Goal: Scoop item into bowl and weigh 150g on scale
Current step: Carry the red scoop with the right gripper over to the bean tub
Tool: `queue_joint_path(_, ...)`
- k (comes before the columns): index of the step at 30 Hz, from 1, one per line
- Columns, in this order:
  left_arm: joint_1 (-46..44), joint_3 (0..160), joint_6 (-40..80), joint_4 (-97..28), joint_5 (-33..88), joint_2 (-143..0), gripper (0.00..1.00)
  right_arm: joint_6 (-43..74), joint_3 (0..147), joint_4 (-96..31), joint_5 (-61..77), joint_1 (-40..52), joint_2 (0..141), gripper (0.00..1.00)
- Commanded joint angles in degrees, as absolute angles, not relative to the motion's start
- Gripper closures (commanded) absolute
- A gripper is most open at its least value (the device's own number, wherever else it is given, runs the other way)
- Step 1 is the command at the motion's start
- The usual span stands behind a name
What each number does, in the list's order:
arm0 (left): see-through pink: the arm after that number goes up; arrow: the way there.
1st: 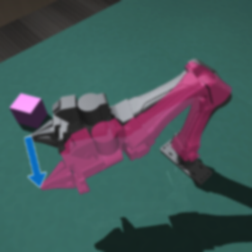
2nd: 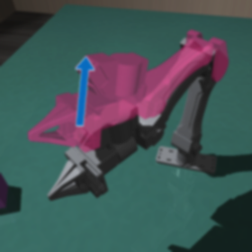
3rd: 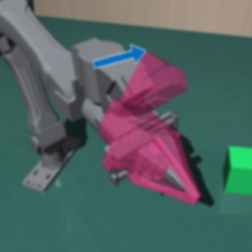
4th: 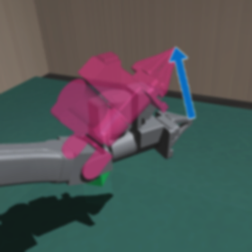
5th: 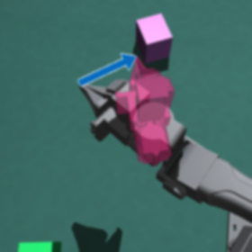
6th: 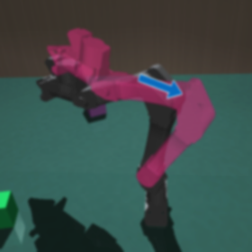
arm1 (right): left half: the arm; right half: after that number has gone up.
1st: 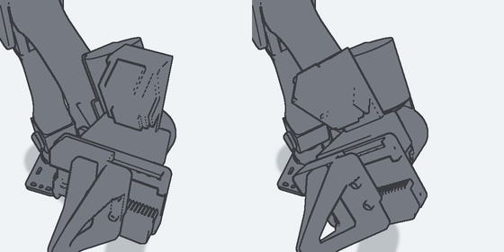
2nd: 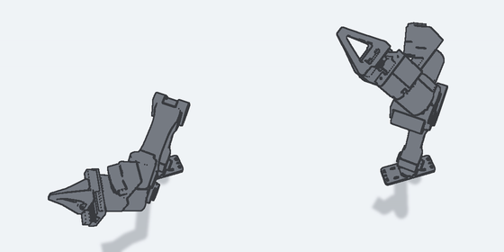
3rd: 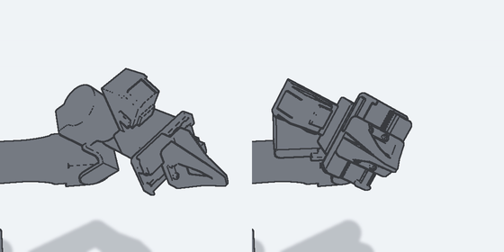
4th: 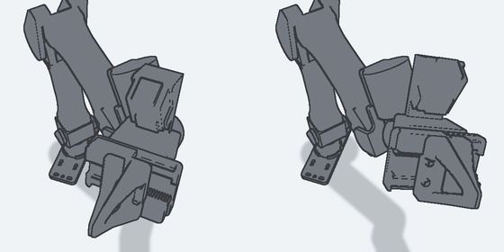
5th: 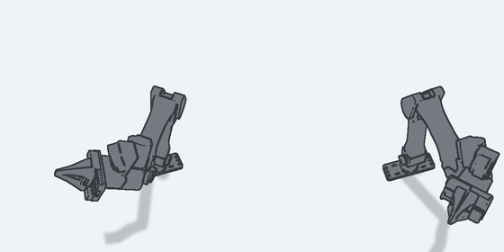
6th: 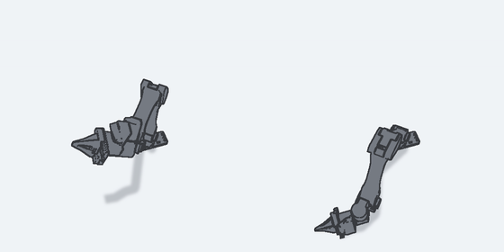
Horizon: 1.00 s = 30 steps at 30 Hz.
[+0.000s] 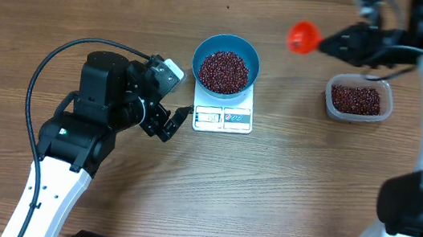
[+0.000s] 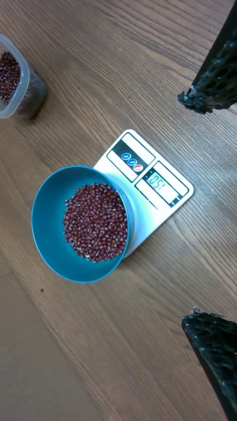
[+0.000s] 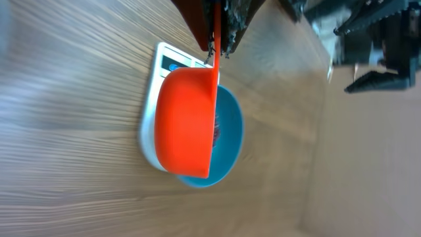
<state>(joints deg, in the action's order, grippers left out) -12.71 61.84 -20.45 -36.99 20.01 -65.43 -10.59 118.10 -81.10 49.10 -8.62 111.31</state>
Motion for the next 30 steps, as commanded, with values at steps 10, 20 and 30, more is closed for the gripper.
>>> queue_joint_path(10, -12.4, 61.8, -19.7, -36.9, 20.8, -65.6, 0.0, -9.5, 120.0, -91.5, 17.9, -16.4, 108.9, 0.96)
queue_joint_path(20, -12.4, 61.8, -19.7, -36.9, 20.8, -65.6, 0.0, -1.4, 120.0, -90.5, -2.0, -7.9, 112.4, 0.96)
queue_joint_path(30, -12.4, 61.8, -19.7, -36.9, 20.8, -65.6, 0.01, 10.7, 120.0, -89.4, -20.5, -1.4, 115.6, 0.96)
